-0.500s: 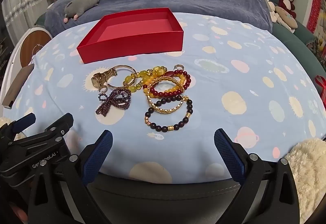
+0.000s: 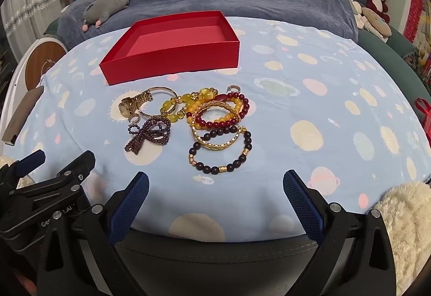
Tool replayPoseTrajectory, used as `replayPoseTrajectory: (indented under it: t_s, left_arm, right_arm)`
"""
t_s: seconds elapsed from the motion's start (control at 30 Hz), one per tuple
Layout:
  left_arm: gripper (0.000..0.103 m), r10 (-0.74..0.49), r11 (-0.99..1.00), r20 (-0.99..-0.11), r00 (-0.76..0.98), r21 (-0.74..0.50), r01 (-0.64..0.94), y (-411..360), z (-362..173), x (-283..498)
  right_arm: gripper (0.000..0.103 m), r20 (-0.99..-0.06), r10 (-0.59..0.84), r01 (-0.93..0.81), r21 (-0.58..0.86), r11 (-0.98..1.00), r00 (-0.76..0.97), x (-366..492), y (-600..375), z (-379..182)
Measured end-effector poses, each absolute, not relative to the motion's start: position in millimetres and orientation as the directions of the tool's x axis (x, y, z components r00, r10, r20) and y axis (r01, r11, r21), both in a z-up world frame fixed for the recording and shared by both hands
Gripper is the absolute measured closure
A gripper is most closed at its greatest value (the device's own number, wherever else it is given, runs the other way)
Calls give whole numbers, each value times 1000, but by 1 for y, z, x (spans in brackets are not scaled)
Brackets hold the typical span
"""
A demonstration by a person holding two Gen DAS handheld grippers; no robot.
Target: Organize jewelry
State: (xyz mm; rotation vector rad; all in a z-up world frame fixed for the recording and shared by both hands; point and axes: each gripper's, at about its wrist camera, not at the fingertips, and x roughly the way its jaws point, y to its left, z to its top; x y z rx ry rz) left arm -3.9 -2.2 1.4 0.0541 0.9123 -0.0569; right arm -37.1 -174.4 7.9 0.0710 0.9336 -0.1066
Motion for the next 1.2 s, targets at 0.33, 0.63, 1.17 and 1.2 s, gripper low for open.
replayPoseTrajectory:
  t_s: [0.33,0.63,1.17,1.2]
  left_arm:
    - [7,-21,999,-804,595,10,48,5,-2,-2]
    - [7,-10,998,-780,625,34,59,0,3,-6]
    - [7,-14,997,-787,617,40,73,-3,3,-5]
    - [7,-15,997,-787,617,39,74,-3,3,-5]
  right_arm:
    - [7,-806,-58,123,18,992,589,-38,-175,8]
    - [7,-806,-61,124,16,992,589,-37,-175,7]
    - [7,-806,-60,123,16,992,589,-37,-175,8]
    - [7,-806,-60,124,17,992,589,-37,-175,8]
